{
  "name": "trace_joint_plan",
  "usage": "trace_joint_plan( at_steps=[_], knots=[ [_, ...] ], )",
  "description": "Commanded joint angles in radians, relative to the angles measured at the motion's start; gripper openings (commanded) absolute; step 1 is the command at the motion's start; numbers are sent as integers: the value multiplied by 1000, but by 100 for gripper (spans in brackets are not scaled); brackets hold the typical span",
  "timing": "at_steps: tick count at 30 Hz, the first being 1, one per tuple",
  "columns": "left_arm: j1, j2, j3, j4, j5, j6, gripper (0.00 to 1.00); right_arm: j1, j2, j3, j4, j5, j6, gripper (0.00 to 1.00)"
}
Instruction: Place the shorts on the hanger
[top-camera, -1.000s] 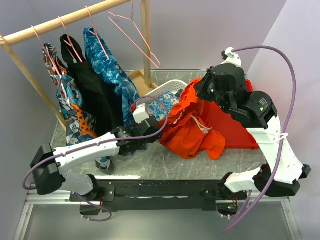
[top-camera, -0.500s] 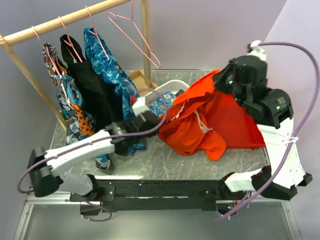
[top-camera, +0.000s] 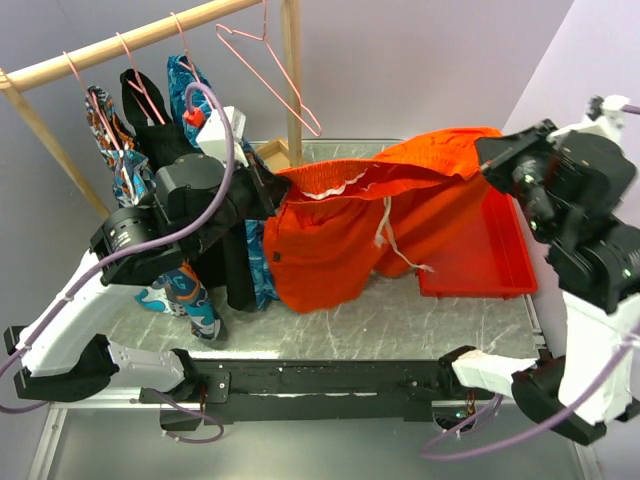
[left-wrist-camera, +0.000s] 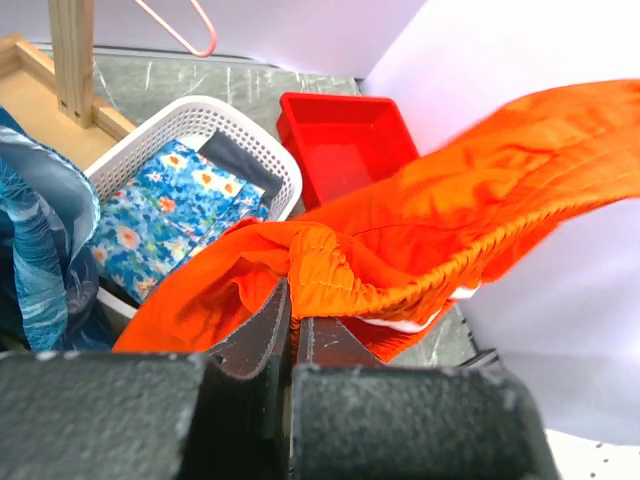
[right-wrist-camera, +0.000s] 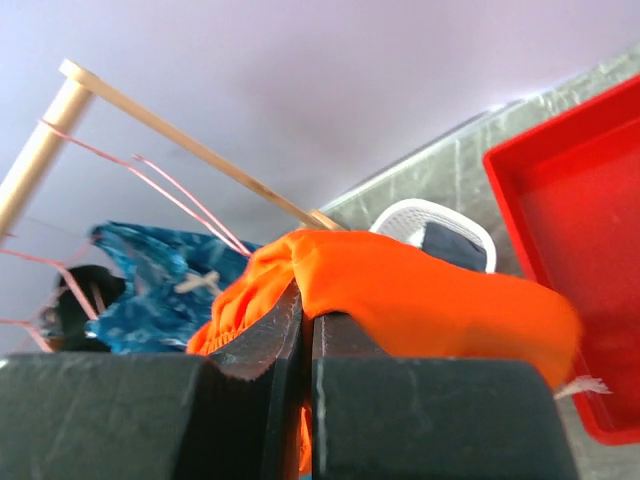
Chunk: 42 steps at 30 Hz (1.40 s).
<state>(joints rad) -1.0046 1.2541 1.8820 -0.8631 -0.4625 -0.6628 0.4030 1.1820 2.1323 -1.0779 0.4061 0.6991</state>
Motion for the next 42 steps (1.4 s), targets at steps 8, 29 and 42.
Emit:
trace_joint_plan(
  at_steps=[8,29,42],
  knots=[
    [4,18,-246,91,133,10,1,-70,-122,-377,197,74,31,0],
    [3,151,-614,331,44,-31,61,-398,-47,-1036,520,-437,42,97],
    [20,200,-103,129,-227,2,66,-222,-42,-901,434,-349,0,100]
  ],
)
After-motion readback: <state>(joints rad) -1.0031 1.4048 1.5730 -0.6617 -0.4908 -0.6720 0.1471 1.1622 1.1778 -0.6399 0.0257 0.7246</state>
